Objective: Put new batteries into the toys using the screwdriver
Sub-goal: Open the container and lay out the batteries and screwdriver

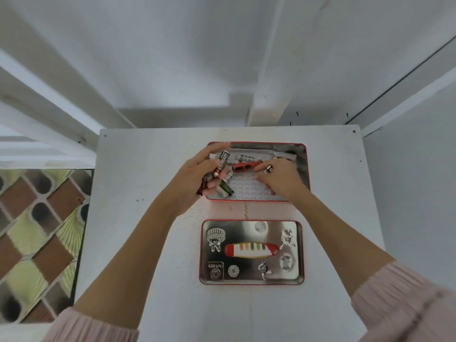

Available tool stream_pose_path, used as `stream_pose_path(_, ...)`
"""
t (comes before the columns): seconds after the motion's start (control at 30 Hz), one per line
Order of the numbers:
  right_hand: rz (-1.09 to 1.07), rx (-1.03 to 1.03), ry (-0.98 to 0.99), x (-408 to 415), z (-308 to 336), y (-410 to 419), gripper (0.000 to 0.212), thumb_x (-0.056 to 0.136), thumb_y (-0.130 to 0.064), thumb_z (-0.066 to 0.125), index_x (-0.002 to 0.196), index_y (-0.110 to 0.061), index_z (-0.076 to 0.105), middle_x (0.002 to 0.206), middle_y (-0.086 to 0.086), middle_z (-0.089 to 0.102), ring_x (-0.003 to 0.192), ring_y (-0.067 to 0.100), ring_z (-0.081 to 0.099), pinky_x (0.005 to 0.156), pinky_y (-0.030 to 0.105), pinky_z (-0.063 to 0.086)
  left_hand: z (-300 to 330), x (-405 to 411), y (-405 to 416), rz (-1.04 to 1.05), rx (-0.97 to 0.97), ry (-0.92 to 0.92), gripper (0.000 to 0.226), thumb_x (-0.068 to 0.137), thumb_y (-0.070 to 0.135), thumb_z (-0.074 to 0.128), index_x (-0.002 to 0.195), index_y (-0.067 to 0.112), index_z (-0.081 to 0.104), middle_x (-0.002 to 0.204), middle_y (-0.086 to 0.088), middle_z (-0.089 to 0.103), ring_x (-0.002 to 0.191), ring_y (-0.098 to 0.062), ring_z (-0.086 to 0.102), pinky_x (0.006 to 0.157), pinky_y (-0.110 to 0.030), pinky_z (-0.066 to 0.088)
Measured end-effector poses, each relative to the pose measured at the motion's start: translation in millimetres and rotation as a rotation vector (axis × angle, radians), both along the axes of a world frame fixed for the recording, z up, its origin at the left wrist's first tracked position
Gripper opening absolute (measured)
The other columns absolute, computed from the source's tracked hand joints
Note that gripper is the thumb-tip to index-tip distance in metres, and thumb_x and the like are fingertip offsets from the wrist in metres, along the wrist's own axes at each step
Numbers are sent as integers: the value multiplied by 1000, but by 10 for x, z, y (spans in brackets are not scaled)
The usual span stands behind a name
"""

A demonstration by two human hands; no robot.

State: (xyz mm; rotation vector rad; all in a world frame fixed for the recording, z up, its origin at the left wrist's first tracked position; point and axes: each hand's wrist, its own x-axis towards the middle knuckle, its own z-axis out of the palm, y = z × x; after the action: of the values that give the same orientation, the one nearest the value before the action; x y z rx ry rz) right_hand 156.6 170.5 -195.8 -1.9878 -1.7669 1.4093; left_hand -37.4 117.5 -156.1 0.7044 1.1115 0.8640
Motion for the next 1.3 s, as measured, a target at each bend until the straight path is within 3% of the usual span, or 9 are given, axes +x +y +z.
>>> stream_pose_path(0.1, 165, 162, -297, -69, -83, -4, 24, 88, -23, 60, 110, -24, 67, 101, 4, 69, 80, 18, 63, 66, 24, 46, 0, -54, -41, 102, -49, -110, 31, 99, 5, 32, 110, 17, 58, 66, -6, 46, 52, -12, 30, 46, -22, 23)
stream_pose_path(0.23, 250, 258, -359, -121, -82, 2, 34, 92, -26, 54, 126, -28, 56, 122, 3, 62, 109, 21, 56, 83, 30, 47, 1, -35, -98, 242, -90, -206, 4, 96, 15, 45, 95, 15, 49, 62, -3, 40, 49, -11, 36, 40, -17, 30)
stream_pose_path(0.37, 247, 304, -352, -173, -78, 37, 30, 94, -24, 50, 121, -26, 60, 114, 3, 66, 101, 21, 59, 79, 33, 48, -5, 43, -101, 357, -168, -291, 10, 96, 15, 47, 86, 16, 46, 61, -2, 41, 48, -11, 42, 40, -16, 34)
stream_pose_path(0.5, 308, 340, -412, -181, -76, 46, 30, 94, -25, 49, 123, -27, 58, 113, 2, 65, 105, 22, 57, 79, 33, 48, -12, 163, -52, 431, -223, -397, 12, 97, 6, 44, 89, 12, 49, 71, -6, 55, 56, -14, 54, 49, -21, 51)
stream_pose_path(0.7, 497, 386, -585, -193, -174, 59, 28, 93, -16, 46, 121, -15, 50, 99, 6, 64, 83, 25, 62, 60, 29, 44, 14, 338, 26, 640, -460, -624, 9, 97, 5, 45, 93, 3, 53, 79, -14, 56, 74, -22, 56, 62, -32, 59)
stream_pose_path(0.87, 613, 306, -619, -154, -132, 57, 24, 92, -33, 51, 104, -13, 54, 93, 5, 62, 81, 23, 61, 59, 28, 41, -2, 414, 41, 539, -463, -468, 13, 100, 4, 38, 97, 3, 51, 79, -14, 53, 67, -20, 53, 55, -26, 54)
stream_pose_path(0.97, 378, 78, -244, -27, -39, 19, 12, 91, -26, 54, 86, -16, 51, 74, 4, 55, 61, 18, 53, 50, 26, 39, -60, 438, 40, 396, -372, -238, 17, 101, 5, 36, 103, 9, 52, 74, -10, 54, 54, -12, 48, 42, -17, 42)
stream_pose_path(1.13, -198, -156, 563, 346, 201, -42, 7, 91, -8, 53, 85, -11, 55, 78, 9, 65, 38, 12, 43, 40, 21, 36, -126, 540, 100, 242, -313, -111, 9, 97, 10, 48, 98, 10, 57, 71, -7, 50, 48, -8, 44, 41, -15, 40)
stream_pose_path(1.3, -284, -190, 896, 598, 361, -26, 28, 92, -1, 41, 111, -12, 56, 69, 7, 62, 35, 10, 39, 40, 18, 33, -193, 765, 186, 66, -216, 27, 7, 95, 7, 53, 99, 4, 58, 73, -8, 64, 49, -13, 57, 47, -22, 50)
